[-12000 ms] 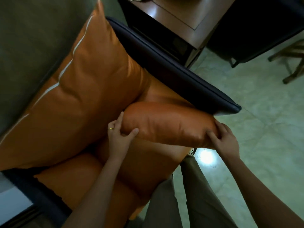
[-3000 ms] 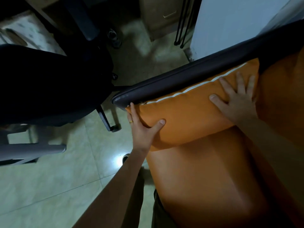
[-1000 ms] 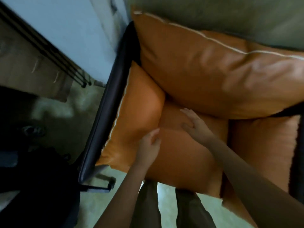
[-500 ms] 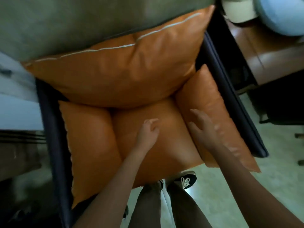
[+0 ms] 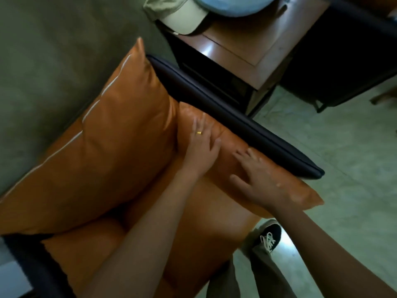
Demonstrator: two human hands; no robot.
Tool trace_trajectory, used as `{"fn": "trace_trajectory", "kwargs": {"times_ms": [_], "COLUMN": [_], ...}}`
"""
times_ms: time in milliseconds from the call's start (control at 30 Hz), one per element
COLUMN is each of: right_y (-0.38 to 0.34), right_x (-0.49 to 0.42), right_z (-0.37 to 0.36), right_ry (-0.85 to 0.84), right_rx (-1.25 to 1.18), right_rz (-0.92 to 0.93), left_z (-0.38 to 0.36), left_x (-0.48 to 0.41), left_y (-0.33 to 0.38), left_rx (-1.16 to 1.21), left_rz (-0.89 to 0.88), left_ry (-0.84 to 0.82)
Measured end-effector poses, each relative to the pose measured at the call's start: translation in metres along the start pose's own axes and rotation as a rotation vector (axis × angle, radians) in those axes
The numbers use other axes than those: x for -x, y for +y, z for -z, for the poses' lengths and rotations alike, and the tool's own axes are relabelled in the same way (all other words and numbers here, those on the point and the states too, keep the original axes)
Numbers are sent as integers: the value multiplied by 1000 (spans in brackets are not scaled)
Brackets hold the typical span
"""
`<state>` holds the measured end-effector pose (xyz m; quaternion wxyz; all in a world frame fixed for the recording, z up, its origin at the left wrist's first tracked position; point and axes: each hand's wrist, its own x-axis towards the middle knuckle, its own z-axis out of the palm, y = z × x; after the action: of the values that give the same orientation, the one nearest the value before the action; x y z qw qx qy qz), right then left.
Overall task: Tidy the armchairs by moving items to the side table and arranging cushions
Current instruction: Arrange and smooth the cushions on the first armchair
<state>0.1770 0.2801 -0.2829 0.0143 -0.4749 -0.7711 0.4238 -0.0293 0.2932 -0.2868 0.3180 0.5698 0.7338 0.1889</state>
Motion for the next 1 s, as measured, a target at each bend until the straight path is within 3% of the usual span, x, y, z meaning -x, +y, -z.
{"fn": "trace_trajectory", "kwargs": {"times_ms": [133,367,767,1000], "right_y": [1,3,-3,-6], "right_x": [-16,-38,-44,-58], "right_z": [-17,-36,-49,-54], "right_ry": [44,100,188,224], "right_rx": [19,206,310,305], "right_rz": [-41,-85,-132,-143], "left_z": [0,-9,-8,-5], "left_x": [-34,-52,-54,-55], "left_y": [-13,-43,-51,-52], "left_rx": [-139,-271,-339,-455], "left_rz": [-81,-213,-189,-299], "left_ry": [-86,-45,-86,-129]}}
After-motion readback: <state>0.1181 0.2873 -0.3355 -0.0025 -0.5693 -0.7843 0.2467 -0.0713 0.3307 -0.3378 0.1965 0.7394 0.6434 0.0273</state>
